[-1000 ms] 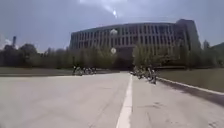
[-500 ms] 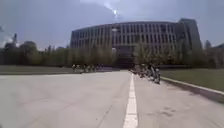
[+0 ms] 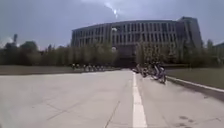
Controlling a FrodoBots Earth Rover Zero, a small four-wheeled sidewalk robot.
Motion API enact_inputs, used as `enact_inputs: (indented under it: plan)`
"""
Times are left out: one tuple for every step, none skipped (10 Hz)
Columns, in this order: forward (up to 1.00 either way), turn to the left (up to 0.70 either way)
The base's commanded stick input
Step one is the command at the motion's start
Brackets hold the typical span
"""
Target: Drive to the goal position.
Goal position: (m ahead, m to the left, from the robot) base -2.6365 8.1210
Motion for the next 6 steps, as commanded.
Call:
enact_inputs:
  plan:
    - [0.7,0.0]
    - [0.7,0.0]
    - [0.7,0.0]
    - [0.7,0.0]
    - [0.7,0.0]
    - [0.7,0.0]
